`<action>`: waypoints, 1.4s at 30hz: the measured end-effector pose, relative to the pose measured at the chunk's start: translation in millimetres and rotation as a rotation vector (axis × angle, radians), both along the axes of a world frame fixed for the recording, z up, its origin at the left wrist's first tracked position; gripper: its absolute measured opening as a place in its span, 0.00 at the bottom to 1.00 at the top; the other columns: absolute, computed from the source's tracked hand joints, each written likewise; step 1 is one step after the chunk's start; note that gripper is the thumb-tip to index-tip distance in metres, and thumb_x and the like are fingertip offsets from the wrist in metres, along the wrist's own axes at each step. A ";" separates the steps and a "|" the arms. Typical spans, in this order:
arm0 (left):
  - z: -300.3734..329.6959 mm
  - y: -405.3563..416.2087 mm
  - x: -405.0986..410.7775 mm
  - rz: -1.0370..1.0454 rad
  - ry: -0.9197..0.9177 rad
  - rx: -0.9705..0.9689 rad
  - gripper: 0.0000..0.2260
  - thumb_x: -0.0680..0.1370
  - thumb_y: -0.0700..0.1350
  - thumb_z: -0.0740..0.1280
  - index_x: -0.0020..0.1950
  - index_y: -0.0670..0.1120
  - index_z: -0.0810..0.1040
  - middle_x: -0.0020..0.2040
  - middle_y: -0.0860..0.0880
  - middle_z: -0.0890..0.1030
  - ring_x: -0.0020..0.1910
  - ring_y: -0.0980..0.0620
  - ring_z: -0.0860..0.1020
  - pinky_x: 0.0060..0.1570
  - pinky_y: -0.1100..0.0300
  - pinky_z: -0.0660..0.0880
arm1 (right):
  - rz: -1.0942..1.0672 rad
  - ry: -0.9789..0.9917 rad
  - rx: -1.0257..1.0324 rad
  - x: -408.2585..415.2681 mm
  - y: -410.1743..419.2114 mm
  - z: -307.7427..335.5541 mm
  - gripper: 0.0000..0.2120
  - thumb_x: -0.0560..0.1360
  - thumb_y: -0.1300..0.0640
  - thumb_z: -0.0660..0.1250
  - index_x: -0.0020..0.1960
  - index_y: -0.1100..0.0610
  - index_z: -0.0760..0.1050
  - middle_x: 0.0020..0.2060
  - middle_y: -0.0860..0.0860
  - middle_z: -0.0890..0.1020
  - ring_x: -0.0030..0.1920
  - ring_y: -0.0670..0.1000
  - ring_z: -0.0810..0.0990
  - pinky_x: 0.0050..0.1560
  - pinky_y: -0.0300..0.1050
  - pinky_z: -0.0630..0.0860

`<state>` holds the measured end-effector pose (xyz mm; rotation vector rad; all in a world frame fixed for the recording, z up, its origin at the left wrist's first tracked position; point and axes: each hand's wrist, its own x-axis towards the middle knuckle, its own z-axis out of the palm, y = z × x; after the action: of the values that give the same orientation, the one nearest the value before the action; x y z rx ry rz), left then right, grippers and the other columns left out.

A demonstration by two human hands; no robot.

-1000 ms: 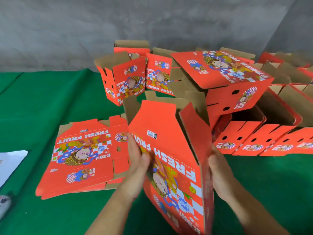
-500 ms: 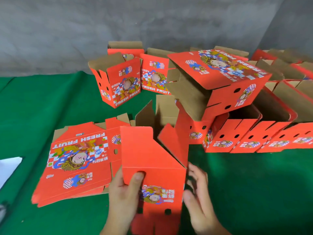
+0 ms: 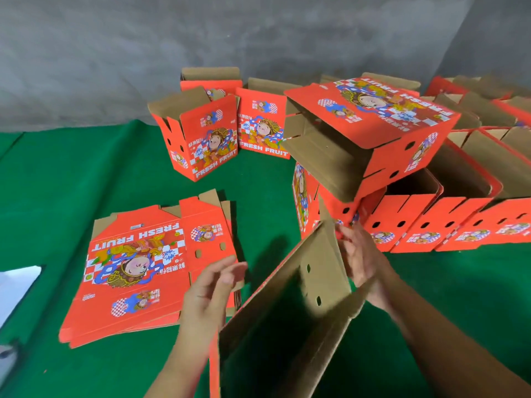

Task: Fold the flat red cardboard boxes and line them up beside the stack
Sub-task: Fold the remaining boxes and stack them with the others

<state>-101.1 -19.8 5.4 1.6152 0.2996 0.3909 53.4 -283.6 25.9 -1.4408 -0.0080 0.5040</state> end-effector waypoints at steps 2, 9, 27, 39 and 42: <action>-3.9 -11.5 -10.0 0.072 -0.005 -0.023 0.17 0.82 0.60 0.62 0.62 0.53 0.83 0.53 0.50 0.88 0.54 0.51 0.87 0.56 0.61 0.80 | 0.115 -0.012 0.031 -15.2 -6.3 -2.7 0.34 0.76 0.24 0.57 0.74 0.43 0.71 0.70 0.48 0.78 0.68 0.44 0.78 0.65 0.54 0.74; 37.2 -22.7 -34.4 0.101 -0.118 -0.439 0.51 0.55 0.77 0.78 0.66 0.43 0.77 0.51 0.45 0.86 0.53 0.45 0.80 0.60 0.53 0.76 | 0.117 0.004 0.106 -31.1 -18.0 -7.5 0.45 0.67 0.29 0.72 0.78 0.28 0.54 0.81 0.47 0.63 0.79 0.52 0.64 0.80 0.67 0.54; 58.7 6.3 0.7 -0.203 -0.084 0.665 0.43 0.69 0.57 0.72 0.79 0.71 0.55 0.63 0.69 0.77 0.64 0.59 0.78 0.68 0.53 0.73 | 0.116 -0.293 -0.103 -29.2 3.4 28.4 0.04 0.79 0.61 0.63 0.50 0.59 0.76 0.38 0.55 0.79 0.39 0.53 0.78 0.42 0.49 0.75; 61.6 28.3 48.7 -0.115 -0.357 -0.005 0.18 0.75 0.40 0.57 0.54 0.54 0.83 0.40 0.55 0.75 0.38 0.57 0.71 0.39 0.62 0.69 | -0.334 -0.238 0.150 -57.5 -43.0 26.4 0.28 0.74 0.78 0.56 0.49 0.48 0.84 0.38 0.46 0.85 0.35 0.42 0.81 0.34 0.34 0.77; 59.5 28.7 50.0 -0.119 -0.270 -0.187 0.10 0.77 0.48 0.60 0.51 0.53 0.81 0.41 0.53 0.73 0.39 0.54 0.70 0.39 0.56 0.66 | -0.497 -0.218 0.151 -61.4 -54.9 29.8 0.29 0.74 0.78 0.54 0.51 0.49 0.83 0.39 0.46 0.85 0.37 0.43 0.83 0.36 0.35 0.79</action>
<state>-51.1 8.8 64.8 1.3708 0.0331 0.4703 -8.0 -338.5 55.7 -1.2838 0.1331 -0.0610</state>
